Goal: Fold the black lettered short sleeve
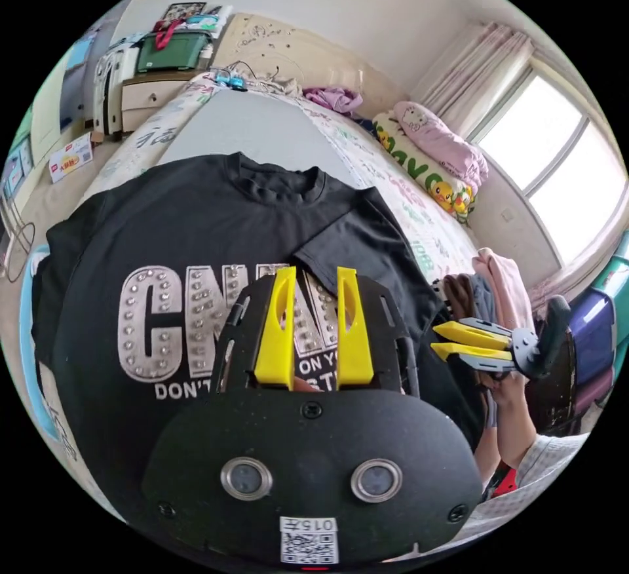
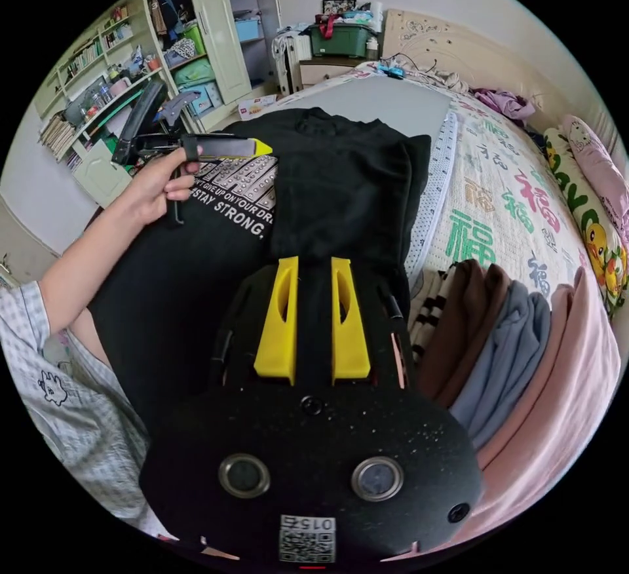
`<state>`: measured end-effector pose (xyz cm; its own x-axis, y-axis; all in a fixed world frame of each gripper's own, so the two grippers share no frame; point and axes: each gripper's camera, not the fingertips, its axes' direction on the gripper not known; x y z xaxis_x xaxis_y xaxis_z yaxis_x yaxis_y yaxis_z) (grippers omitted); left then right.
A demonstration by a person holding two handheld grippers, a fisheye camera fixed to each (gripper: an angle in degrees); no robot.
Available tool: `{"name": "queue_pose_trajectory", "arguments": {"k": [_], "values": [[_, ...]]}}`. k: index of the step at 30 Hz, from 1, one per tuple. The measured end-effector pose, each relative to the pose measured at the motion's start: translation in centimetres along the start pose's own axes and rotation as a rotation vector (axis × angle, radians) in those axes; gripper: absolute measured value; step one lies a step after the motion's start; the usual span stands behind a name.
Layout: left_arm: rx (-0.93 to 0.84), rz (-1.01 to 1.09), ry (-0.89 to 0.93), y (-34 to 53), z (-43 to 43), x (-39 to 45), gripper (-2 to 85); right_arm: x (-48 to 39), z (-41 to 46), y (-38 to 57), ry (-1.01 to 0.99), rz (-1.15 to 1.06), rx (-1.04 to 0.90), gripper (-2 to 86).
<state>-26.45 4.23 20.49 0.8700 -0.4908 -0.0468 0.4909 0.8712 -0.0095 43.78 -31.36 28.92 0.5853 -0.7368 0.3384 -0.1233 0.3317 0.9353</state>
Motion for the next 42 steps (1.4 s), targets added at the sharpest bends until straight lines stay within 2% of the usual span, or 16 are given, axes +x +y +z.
{"name": "queue_pose_trajectory", "arguments": {"k": [2, 6, 9, 11, 15, 17, 19, 23, 26, 28, 32, 37, 42], "values": [[-0.062, 0.046, -0.057, -1.5, 3.3, 1.8, 10.5, -0.3, -0.3, 0.9, -0.036, -0.025, 0.012, 8.9], [-0.076, 0.043, -0.109, -2.9, 6.0, 3.5, 10.3, -1.2, -1.3, 0.0, -0.107, -0.05, 0.014, 9.9], [-0.103, 0.071, -0.192, -3.3, 7.5, 4.6, 5.9, -2.7, -0.5, -0.7, -0.063, -0.111, -0.084, 8.7], [-0.12, 0.102, -0.177, -3.2, 7.5, 5.4, 1.8, -3.3, -1.4, 0.2, 0.008, -0.12, -0.033, 6.9], [-0.097, 0.148, -0.229, -2.2, 6.8, 6.4, 0.4, -3.0, -3.8, 1.3, -0.076, -0.129, -0.022, 4.1], [-0.192, 0.219, -0.274, -1.7, 8.5, 7.0, 0.9, -1.9, -5.2, 1.8, -0.13, -0.101, -0.008, 4.3], [-0.164, 0.245, -0.296, -1.8, 8.1, 7.8, 2.2, -0.3, -7.5, 2.3, -0.184, -0.075, 0.003, 4.8], [-0.044, 0.327, -0.33, -4.3, 6.9, 10.7, 6.8, 4.4, -13.4, 4.5, -0.041, 0.0, 0.041, 8.9], [-0.063, 0.337, -0.402, -8.5, 8.5, 12.7, 10.1, 6.1, -14.3, 5.3, 0.07, 0.031, 0.02, 10.4], [-0.094, 0.311, -0.41, -10.8, 9.3, 13.3, 10.6, 6.1, -13.6, 4.9, 0.048, 0.017, -0.002, 11.1], [-0.083, 0.292, -0.241, -13.4, 10.2, 14.4, 9.8, 4.4, -12.2, 3.4, 0.124, -0.027, -0.003, 11.7], [-0.165, 0.212, -0.017, -15.8, 15.0, 15.0, 11.1, 2.2, -10.6, 2.5, 0.312, -0.096, 0.035, 10.1], [-0.23, 0.134, 0.103, -17.6, 19.1, 16.0, 9.6, 4.3, -10.7, 3.1, 0.414, -0.043, 0.008, 3.1]]}}
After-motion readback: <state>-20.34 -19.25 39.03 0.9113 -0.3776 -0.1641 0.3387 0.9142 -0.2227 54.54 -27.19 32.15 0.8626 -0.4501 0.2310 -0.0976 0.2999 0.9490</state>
